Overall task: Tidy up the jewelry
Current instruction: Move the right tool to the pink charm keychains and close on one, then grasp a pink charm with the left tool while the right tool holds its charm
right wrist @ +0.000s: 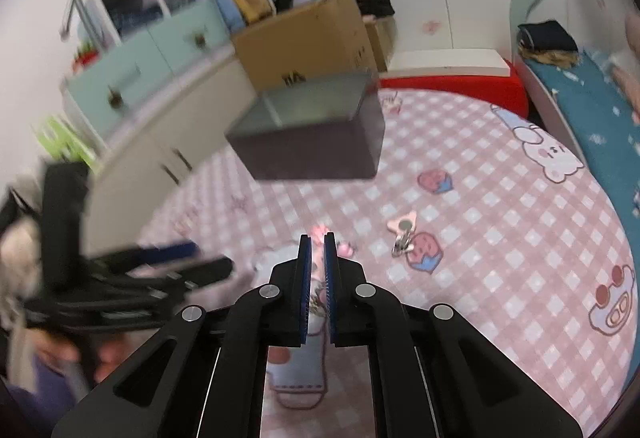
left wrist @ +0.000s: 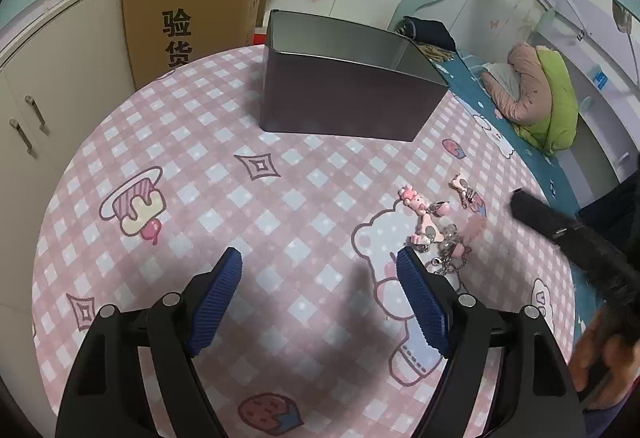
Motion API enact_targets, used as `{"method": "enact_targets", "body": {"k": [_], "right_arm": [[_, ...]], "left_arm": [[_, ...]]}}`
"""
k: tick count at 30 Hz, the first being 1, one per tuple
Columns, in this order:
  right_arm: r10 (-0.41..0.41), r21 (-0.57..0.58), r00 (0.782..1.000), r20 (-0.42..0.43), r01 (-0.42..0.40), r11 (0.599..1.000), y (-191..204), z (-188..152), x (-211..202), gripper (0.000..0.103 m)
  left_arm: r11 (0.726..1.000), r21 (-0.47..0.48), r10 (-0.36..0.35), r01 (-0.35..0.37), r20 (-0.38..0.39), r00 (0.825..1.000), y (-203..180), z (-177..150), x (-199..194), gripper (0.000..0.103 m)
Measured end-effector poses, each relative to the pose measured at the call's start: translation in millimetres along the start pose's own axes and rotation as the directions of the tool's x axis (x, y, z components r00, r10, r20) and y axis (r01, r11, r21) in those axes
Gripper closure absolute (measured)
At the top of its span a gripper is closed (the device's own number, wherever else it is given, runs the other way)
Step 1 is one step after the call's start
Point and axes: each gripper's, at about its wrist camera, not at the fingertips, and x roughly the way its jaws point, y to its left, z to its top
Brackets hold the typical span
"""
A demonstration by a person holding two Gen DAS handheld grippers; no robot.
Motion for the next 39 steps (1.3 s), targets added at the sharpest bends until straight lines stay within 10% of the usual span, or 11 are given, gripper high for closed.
{"method": "enact_targets", "body": {"k": [28, 32, 39], "right_arm": [[-0.127, 0.11, 0.99, -0.061, 0.134, 0.985, -68, -14, 11, 0.092], [-0.136, 0.121, 0.989, -0.051, 0.141, 0.983, -73, -14, 10, 0.055], [-0.122, 0.102, 0.991, -0.051, 0.127, 0.987, -71, -9, 14, 0.054]], "left_arm": [[0.997, 0.071, -0.039, 0.044, -0.068, 0.997, -74, 42, 57, 0.026], [0.988, 0.149, 0.046, -0.037, -0.058, 0.997, -89, 42, 66, 0.026], [0.962, 0.243, 0.133, -0.124, -0.02, 0.991, -83, 33, 64, 0.038]]}}
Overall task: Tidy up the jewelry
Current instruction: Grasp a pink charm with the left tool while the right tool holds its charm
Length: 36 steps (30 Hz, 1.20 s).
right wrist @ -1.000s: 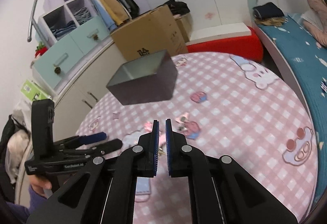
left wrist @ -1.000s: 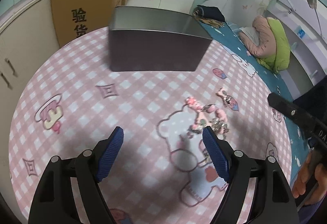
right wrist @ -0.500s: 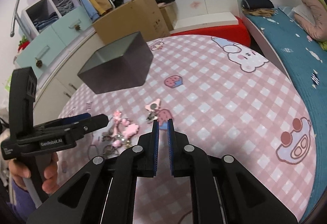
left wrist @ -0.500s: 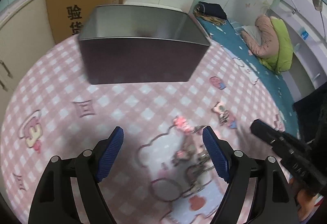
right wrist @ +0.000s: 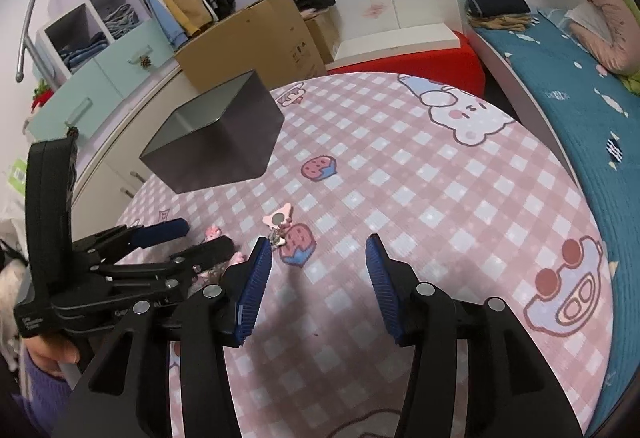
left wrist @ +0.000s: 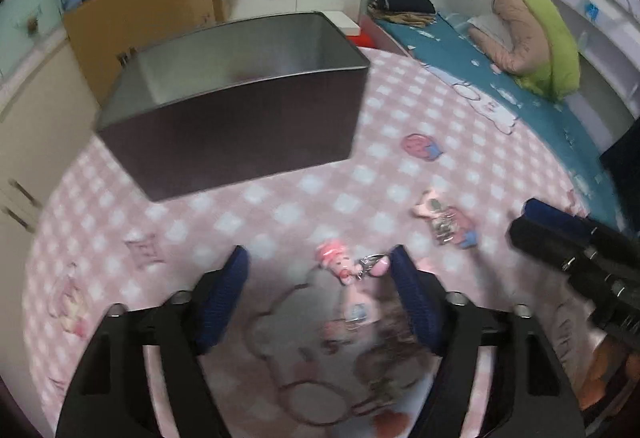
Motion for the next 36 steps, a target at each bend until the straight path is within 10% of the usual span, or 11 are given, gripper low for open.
{"method": "enact_targets", "body": {"k": [19, 27, 36], "right_arm": [[-0.087, -0.127, 0.996, -0.035, 0.082, 0.988, 27, 1, 22, 0.049], [-0.145, -0.261, 0.988, -0.045, 0.129, 0.957, 52, 2, 39, 0.05], [-0.174, -0.327, 0.983, -0.052, 0.148, 0.933, 64, 3, 48, 0.08]], "left_arm": [[1.0, 0.001, 0.03, -0.03, 0.053, 0.998, 40, -16, -13, 0.078], [0.992, -0.054, -0.111, 0.115, 0.079, 0.991, 63, -17, -34, 0.103], [0.987, -0.1, -0.123, 0.126, 0.043, 0.992, 75, -28, -25, 0.103]]}}
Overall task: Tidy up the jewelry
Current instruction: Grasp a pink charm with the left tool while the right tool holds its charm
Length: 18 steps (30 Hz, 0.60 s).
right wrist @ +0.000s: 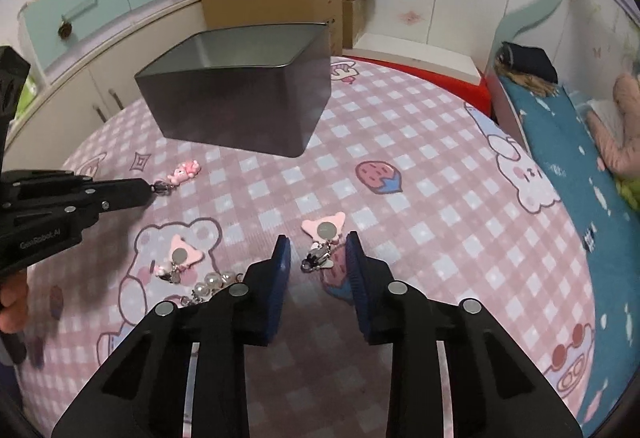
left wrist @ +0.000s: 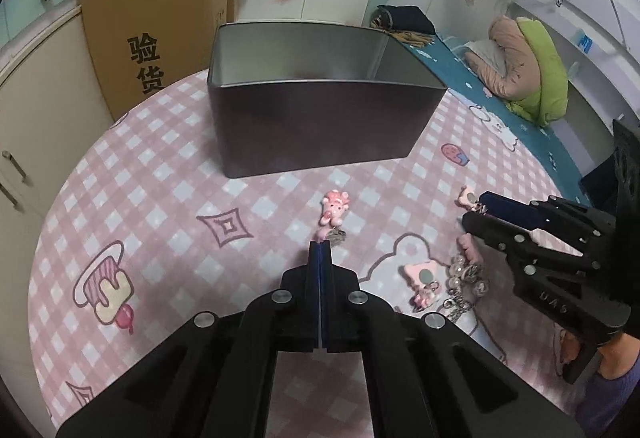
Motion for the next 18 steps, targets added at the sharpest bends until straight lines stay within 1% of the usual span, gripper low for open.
{"method": "enact_targets", "body": {"k": [1, 3, 5, 6, 7, 8, 11, 13, 14, 15, 16, 17, 18], "right_arm": [[0.004, -0.004, 1.0, 0.0, -0.004, 1.0, 1, 0, 0, 0.085], [0.002, -0.009, 1.0, 0.0, -0.002, 1.0, 2, -1, -1, 0.087], [0.018, 0.009, 1.0, 0.0, -0.018, 1.0, -1, -2, -2, 0.087], [0.027, 0.02, 1.0, 0.001, -0.027, 0.999, -3, -2, -3, 0.087], [0.039, 0.031, 0.999, 0.001, -0.039, 0.999, -6, -3, -3, 0.087], [0.049, 0.044, 0.999, 0.002, -0.049, 0.998, -8, -4, -4, 0.087], [0.067, 0.068, 0.998, 0.015, -0.068, 0.995, -12, -4, -8, 0.087], [0.077, 0.079, 0.997, 0.026, -0.079, 0.994, -14, -3, -13, 0.087], [0.079, 0.083, 0.996, 0.035, -0.082, 0.993, -15, -2, -16, 0.087], [0.081, 0.086, 0.996, 0.041, -0.084, 0.993, -16, -1, -19, 0.087], [0.085, 0.089, 0.995, 0.045, -0.089, 0.992, -17, 0, -22, 0.087], [0.087, 0.094, 0.995, 0.055, -0.092, 0.991, -18, 1, -25, 0.087], [0.088, 0.095, 0.994, 0.061, -0.093, 0.991, -19, 2, -27, 0.087]], "left_arm": [[1.0, -0.015, -0.012, 0.012, -0.003, 1.0, 2, 0, 0, 0.103], [0.998, -0.044, -0.044, 0.045, 0.016, 0.999, 5, 2, -3, 0.101], [0.998, -0.047, -0.036, 0.037, 0.03, 0.999, 5, 3, -7, 0.079], [0.999, -0.047, -0.024, 0.026, 0.045, 0.999, 5, 4, -9, 0.055], [0.999, -0.043, -0.012, 0.015, 0.072, 0.997, 4, 4, -13, 0.049], [0.999, -0.034, -0.011, 0.013, 0.076, 0.997, 1, 6, -13, 0.049], [1.0, -0.009, -0.004, 0.004, 0.047, 0.999, -5, 11, -3, 0.049], [0.999, 0.033, 0.031, -0.031, 0.01, 0.999, -13, 13, 9, 0.053], [0.997, 0.06, 0.054, -0.055, 0.02, 0.998, -18, 12, 11, 0.057], [0.996, 0.076, 0.054, -0.055, 0.013, 0.998, -21, 13, 13, 0.068], [0.994, 0.083, 0.063, -0.064, 0.017, 0.998, -22, 13, 13, 0.076], [0.993, 0.089, 0.08, -0.082, 0.017, 0.997, -23, 14, 15, 0.081], [0.99, 0.096, 0.103, -0.105, 0.019, 0.994, -23, 14, 16, 0.09]]}}
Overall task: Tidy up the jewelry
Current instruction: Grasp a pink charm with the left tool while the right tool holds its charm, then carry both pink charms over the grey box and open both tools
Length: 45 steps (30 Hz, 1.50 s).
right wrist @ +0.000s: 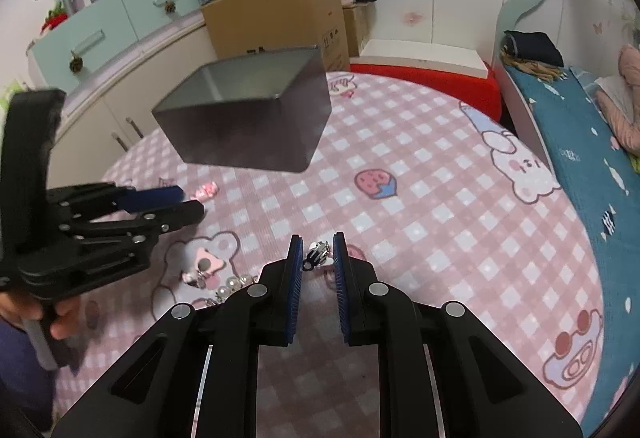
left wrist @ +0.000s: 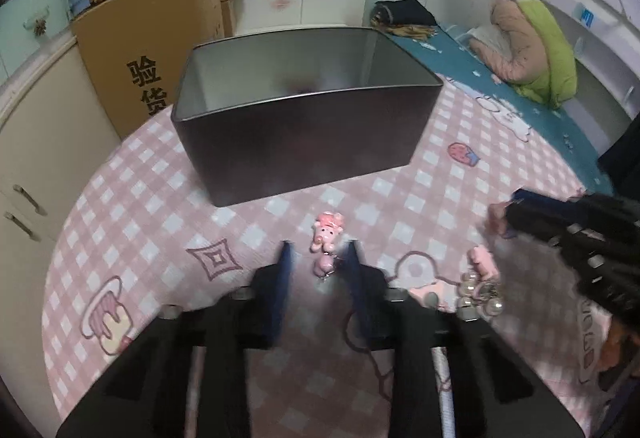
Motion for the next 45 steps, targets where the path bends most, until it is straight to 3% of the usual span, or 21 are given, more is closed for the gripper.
{"method": "enact_targets", "body": {"k": [5, 14, 18, 26, 30, 33, 38, 45], "right_arm": [[0.003, 0.008, 1.0, 0.019, -0.003, 1.0, -4, 6, -7, 0.087], [0.021, 0.008, 0.998, 0.066, -0.021, 1.0, -2, 26, -26, 0.087], [0.04, -0.011, 0.994, 0.101, -0.039, 0.999, 7, 44, -36, 0.087], [0.12, -0.026, 0.982, 0.147, -0.117, 0.993, 29, 100, -39, 0.087], [0.15, -0.018, 0.982, 0.11, -0.149, 0.989, 40, 121, -19, 0.087], [0.145, -0.014, 0.987, 0.063, -0.144, 0.989, 47, 127, 5, 0.087], [0.131, -0.003, 0.991, -0.037, -0.131, 0.991, 51, 121, 49, 0.087], [0.121, 0.008, 0.99, -0.08, -0.12, 0.993, 52, 112, 66, 0.087]], "left_arm": [[1.0, 0.019, -0.003, 0.003, 0.005, 1.0, -1, -1, 0, 0.09], [0.994, -0.001, -0.107, 0.107, 0.079, 0.991, 8, 2, -37, 0.09], [0.986, 0.005, -0.166, 0.167, 0.13, 0.977, 10, 14, -64, 0.09], [0.962, 0.015, -0.269, 0.273, 0.237, 0.933, 24, 61, -106, 0.09], [0.959, -0.039, -0.27, 0.282, 0.191, 0.944, 39, 88, -84, 0.09], [0.964, -0.087, -0.24, 0.251, 0.125, 0.963, 48, 96, -55, 0.09], [0.972, -0.104, -0.204, 0.209, 0.049, 0.978, 48, 93, -20, 0.09], [0.977, -0.104, -0.183, 0.184, 0.019, 0.983, 48, 88, -8, 0.089]]}}
